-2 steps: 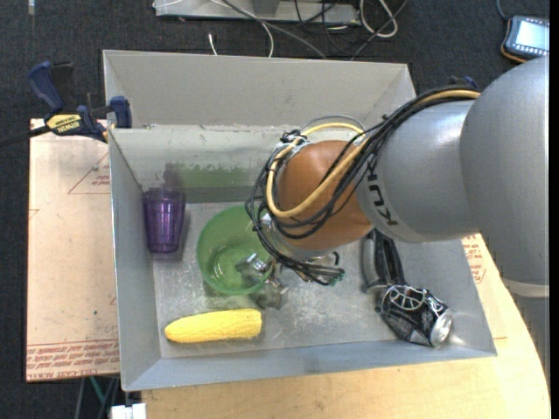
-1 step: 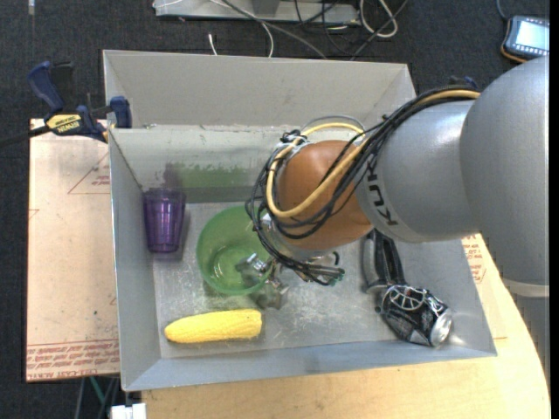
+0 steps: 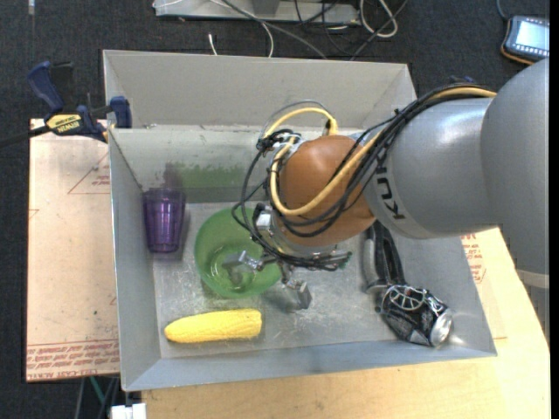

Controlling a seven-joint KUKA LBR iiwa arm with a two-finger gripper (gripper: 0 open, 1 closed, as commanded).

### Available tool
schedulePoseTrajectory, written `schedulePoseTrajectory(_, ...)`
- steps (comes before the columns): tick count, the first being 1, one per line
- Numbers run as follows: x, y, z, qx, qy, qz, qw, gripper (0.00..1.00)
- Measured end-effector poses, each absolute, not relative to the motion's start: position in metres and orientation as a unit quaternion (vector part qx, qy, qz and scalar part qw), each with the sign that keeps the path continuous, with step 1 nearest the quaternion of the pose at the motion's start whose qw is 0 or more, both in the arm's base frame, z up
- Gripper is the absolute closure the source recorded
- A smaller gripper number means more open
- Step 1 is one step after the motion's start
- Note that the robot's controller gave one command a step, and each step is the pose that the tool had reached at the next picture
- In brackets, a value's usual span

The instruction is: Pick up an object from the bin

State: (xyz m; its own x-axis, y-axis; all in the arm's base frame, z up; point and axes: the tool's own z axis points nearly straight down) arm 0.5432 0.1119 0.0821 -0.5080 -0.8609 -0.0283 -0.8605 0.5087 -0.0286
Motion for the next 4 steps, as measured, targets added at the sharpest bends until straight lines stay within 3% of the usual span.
schedulePoseTrajectory(1,0.544,0.112,0.082,-0.502,0.865,-0.005,0.019,0.00)
schedulePoseTrajectory(2,0.550,0.104,0.167,-0.505,0.863,-0.006,0.024,0.00)
schedulePoseTrajectory(3,0.554,0.109,0.191,-0.496,0.868,-0.002,0.017,0.00)
schedulePoseTrajectory(4,0.555,0.108,0.170,-0.508,0.861,-0.003,0.019,0.00)
